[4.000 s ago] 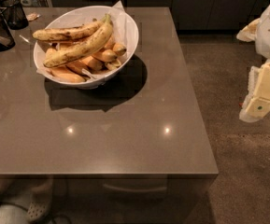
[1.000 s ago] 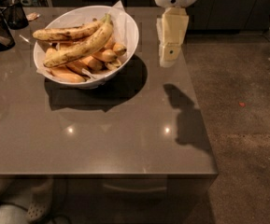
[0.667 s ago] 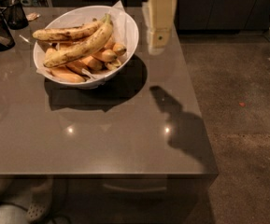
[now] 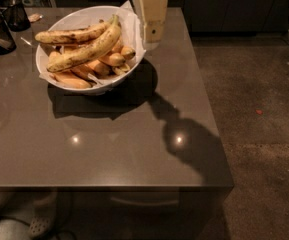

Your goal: Pick banana from white bowl

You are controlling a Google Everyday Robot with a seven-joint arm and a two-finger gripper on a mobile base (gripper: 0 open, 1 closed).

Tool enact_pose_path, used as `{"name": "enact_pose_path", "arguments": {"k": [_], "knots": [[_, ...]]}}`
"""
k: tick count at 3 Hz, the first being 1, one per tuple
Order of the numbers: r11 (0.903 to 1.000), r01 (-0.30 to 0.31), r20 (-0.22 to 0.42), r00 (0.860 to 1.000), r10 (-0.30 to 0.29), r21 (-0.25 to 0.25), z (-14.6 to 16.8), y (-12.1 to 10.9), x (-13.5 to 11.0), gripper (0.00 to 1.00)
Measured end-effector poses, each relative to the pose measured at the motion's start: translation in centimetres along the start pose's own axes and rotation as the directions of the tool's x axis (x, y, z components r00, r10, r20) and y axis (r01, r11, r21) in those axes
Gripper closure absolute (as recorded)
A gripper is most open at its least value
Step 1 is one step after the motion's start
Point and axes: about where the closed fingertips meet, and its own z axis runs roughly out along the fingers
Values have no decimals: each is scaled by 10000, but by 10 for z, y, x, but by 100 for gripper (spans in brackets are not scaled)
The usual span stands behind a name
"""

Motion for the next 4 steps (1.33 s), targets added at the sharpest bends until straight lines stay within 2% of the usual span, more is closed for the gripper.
{"name": "enact_pose_path", "arguments": {"k": [1, 2, 3, 4], "knots": [[9981, -167, 627, 9978, 204, -590, 24, -9, -16, 0], [9906, -678, 780, 9939, 774, -1190, 51, -20, -29, 0], [9827, -1196, 698, 9890, 1304, -1412, 70, -35, -45, 0], [9774, -1478, 546, 9860, 1575, -1508, 85, -47, -62, 6]]}}
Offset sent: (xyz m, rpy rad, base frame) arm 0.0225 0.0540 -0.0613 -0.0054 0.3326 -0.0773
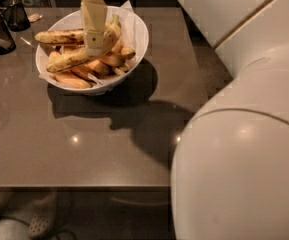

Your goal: Pick banana from white bowl

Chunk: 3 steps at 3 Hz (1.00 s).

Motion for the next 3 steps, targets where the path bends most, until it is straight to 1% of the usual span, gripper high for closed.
{"name": "enact_pose_path", "arguments": {"k": [1, 2, 3], "knots": [[9998, -176, -1, 9998, 176, -66, 10, -9, -11, 24], [9995, -236, 53, 9997, 237, -197, 17, -13, -17, 32], [9987, -283, 67, 9996, 286, -427, 24, -10, -17, 32]]}}
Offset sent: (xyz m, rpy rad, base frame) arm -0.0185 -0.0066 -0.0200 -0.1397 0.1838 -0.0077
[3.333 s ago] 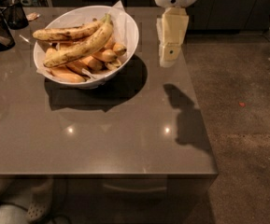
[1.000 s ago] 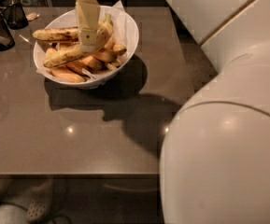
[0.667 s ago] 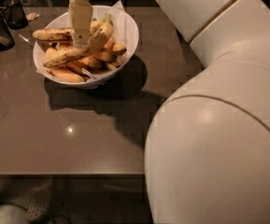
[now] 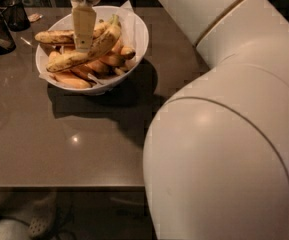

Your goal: Pick banana from white bowl

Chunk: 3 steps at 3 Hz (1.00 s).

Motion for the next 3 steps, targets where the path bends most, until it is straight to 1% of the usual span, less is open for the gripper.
{"name": "enact_pose_path", "arguments": {"k": [1, 2, 3], "knots": [[9995, -78, -81, 9999, 75, -320, 9, 8, 4, 36], [9982, -180, -192, 9997, 169, -577, 15, 17, 9, 45], [9970, -174, -349, 9993, 148, -754, 21, 23, 11, 49]]}}
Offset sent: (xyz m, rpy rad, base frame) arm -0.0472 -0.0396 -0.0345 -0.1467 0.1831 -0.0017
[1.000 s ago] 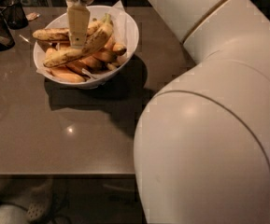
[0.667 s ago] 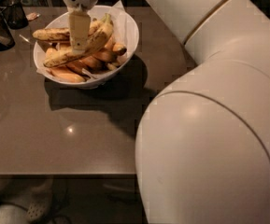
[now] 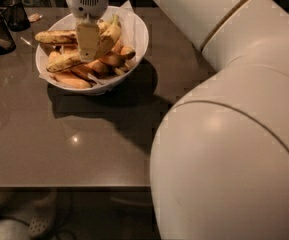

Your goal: Pick banana from white bowl

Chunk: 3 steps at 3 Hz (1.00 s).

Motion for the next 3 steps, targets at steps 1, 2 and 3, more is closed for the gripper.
{"name": "enact_pose_path", "arguments": {"k": [1, 2, 3], "knots": [[9999, 101, -157, 9998, -102, -48, 3, 2, -1, 48], [9997, 232, -330, 9992, -232, -12, 4, 1, -2, 47], [9993, 380, -429, 9984, -380, -9, 6, -1, -3, 51]]}}
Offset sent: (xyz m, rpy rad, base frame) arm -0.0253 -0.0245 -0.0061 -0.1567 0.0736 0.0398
